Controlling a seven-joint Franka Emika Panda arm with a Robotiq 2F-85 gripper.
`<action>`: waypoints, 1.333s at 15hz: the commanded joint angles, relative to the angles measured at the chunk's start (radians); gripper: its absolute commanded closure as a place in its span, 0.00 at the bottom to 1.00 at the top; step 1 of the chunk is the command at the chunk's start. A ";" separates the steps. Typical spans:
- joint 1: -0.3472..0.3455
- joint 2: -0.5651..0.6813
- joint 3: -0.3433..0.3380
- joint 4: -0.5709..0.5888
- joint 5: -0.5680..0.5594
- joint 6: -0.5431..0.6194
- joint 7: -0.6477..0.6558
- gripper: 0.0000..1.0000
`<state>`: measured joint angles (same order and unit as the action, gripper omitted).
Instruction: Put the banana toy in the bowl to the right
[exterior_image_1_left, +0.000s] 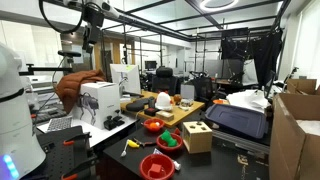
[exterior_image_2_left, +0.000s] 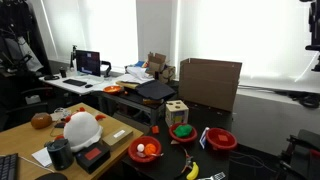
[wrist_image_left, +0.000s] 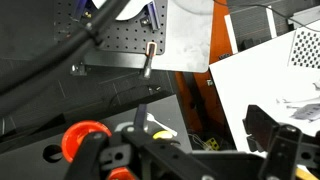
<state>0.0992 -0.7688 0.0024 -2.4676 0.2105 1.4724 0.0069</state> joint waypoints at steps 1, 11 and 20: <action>-0.021 0.001 0.015 0.002 0.008 -0.004 -0.011 0.00; -0.021 0.001 0.015 0.002 0.008 -0.004 -0.011 0.00; -0.026 0.061 0.009 0.030 -0.009 0.018 -0.032 0.00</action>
<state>0.0955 -0.7636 0.0053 -2.4676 0.2098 1.4745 0.0061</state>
